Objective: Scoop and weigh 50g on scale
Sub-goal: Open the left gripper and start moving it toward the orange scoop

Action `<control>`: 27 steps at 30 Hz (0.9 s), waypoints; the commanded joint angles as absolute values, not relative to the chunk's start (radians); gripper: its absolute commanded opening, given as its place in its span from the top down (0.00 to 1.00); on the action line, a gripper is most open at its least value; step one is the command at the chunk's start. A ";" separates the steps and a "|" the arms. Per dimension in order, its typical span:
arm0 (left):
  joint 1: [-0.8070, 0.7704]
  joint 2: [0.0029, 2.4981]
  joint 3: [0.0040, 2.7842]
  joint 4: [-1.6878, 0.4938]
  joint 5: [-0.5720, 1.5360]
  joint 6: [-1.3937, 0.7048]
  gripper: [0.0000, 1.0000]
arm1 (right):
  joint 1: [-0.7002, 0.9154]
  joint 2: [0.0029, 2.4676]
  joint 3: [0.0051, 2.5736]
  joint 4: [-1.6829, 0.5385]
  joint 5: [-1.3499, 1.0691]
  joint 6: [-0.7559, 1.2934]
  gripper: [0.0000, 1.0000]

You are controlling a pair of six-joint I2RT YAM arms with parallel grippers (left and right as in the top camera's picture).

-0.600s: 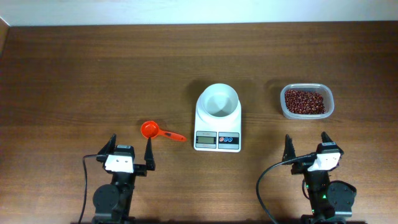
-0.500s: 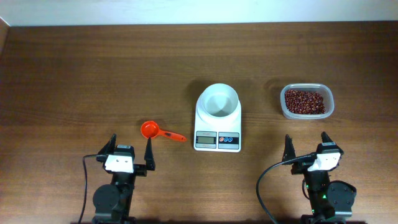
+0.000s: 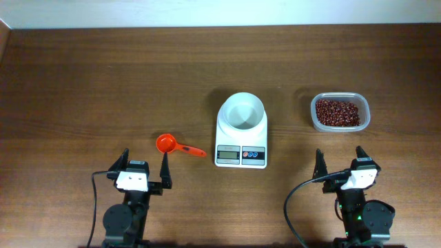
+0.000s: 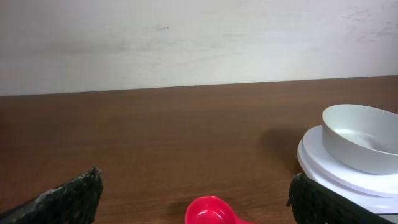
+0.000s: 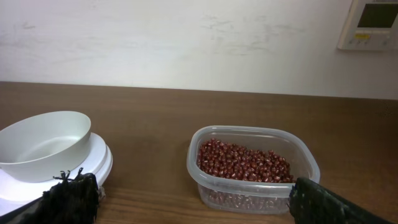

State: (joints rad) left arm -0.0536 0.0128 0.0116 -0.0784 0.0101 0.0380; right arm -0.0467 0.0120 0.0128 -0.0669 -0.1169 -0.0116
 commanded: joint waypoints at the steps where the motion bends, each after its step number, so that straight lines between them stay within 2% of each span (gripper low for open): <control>1: -0.049 0.005 0.008 -0.084 0.003 0.053 0.01 | -0.039 0.004 0.006 -0.070 -0.119 -0.015 0.01; 25: -0.049 0.006 0.009 -0.084 0.003 0.054 0.01 | -0.039 0.004 0.006 -0.070 -0.119 -0.015 0.01; 27: -0.049 0.006 0.009 -0.052 -0.066 0.065 0.01 | -0.039 0.004 0.006 -0.070 -0.119 -0.015 0.01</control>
